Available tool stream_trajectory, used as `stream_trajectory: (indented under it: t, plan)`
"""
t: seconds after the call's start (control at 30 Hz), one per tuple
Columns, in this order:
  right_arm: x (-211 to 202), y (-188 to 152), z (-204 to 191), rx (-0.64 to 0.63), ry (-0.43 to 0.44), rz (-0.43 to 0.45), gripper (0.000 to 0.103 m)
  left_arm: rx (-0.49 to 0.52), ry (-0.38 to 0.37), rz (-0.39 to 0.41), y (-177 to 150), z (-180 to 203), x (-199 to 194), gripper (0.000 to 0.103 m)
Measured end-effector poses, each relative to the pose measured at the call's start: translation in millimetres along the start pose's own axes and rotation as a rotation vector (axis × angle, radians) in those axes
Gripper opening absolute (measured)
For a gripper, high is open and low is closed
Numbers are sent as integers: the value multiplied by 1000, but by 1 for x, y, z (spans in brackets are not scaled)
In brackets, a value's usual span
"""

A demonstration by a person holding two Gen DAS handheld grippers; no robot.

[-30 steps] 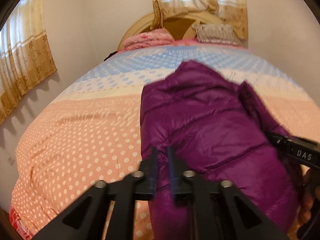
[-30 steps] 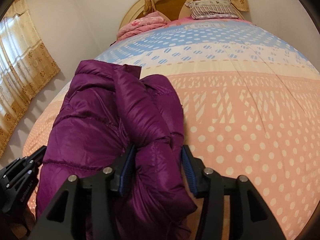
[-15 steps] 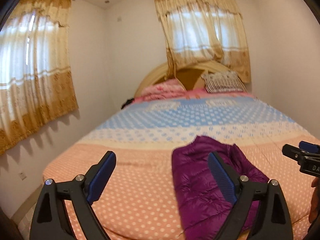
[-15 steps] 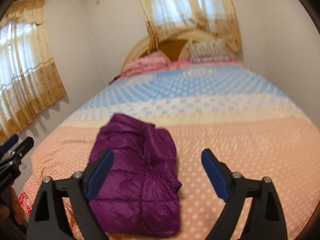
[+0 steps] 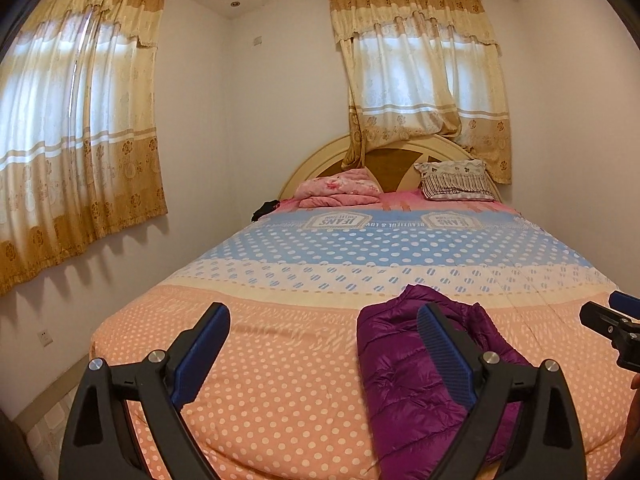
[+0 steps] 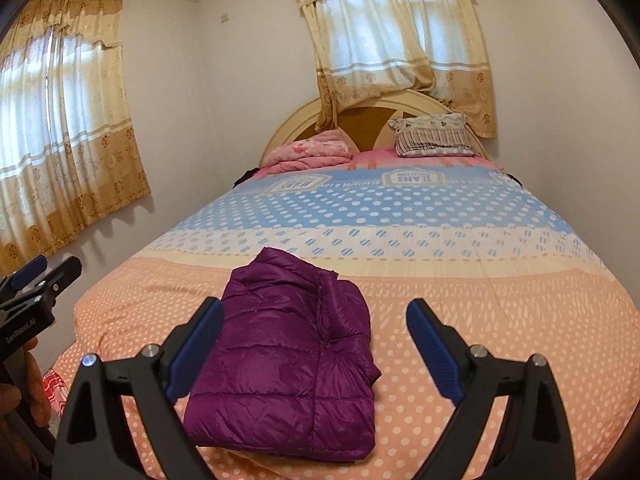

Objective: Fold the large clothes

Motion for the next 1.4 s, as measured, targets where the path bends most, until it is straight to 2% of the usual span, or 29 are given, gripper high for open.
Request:
stream_trajectory:
  t: [1.4]
  plan:
    - [0, -9, 0, 29, 3, -11, 96, 5, -19, -35, -9, 16, 8, 95]
Point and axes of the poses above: each gripper's, at about its wrist camera, not at the fingertips, and x roughly the way its jaws point, z to its right, y to its top, the point moved 2 cm from there along x, roughly the way its jaws point, and after that the axes turned 9 degrees about x, right-handed, at the moved point
